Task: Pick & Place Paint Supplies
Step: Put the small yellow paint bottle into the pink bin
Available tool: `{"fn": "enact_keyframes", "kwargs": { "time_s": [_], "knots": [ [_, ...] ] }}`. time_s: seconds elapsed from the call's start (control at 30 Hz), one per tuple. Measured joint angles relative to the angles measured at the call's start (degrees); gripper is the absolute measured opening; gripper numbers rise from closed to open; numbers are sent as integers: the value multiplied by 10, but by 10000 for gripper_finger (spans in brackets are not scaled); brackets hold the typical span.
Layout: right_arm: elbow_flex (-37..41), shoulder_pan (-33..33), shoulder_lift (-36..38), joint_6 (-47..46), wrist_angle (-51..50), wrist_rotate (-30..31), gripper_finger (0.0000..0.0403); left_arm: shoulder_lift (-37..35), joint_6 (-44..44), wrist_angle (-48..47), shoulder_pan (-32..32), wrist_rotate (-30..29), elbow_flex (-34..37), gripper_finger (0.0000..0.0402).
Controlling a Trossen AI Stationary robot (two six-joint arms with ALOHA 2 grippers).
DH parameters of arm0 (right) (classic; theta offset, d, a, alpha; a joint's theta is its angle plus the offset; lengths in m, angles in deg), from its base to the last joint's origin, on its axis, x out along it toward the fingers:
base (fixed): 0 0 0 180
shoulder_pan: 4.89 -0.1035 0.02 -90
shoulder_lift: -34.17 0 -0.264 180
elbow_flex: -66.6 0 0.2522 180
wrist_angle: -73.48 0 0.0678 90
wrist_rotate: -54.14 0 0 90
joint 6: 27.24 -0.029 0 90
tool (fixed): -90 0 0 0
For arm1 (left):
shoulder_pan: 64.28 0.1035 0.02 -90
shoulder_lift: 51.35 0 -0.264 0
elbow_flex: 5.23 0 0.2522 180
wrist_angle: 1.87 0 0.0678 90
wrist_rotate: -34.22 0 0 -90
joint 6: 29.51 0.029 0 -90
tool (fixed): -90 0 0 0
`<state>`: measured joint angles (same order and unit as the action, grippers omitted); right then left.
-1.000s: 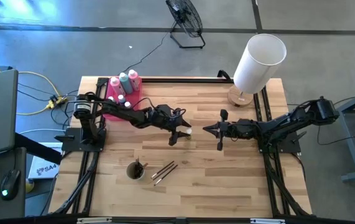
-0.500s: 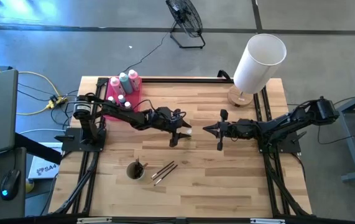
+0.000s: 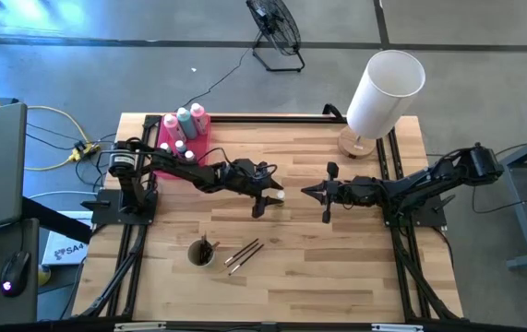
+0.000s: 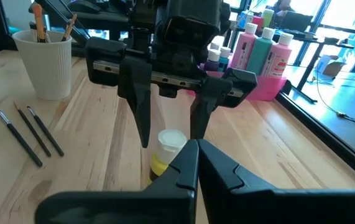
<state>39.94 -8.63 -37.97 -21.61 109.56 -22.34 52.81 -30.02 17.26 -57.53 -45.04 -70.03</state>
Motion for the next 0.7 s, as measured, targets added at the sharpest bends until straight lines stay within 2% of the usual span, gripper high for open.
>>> {"fn": "enact_keyframes", "kwargs": {
  "time_s": [0.33, 0.53, 0.7],
  "knots": [
    [0, 0, 0, 0, 0, 0, 3, 0, 0, 0, 0, 0, 0, 219],
    [0, 0, 0, 0, 0, 0, 2, 37, -10, 55, -1, 4, -1, 219],
    [0, 0, 0, 0, 0, 0, 2, 42, -14, 50, 0, 4, 0, 219]
  ]
}}
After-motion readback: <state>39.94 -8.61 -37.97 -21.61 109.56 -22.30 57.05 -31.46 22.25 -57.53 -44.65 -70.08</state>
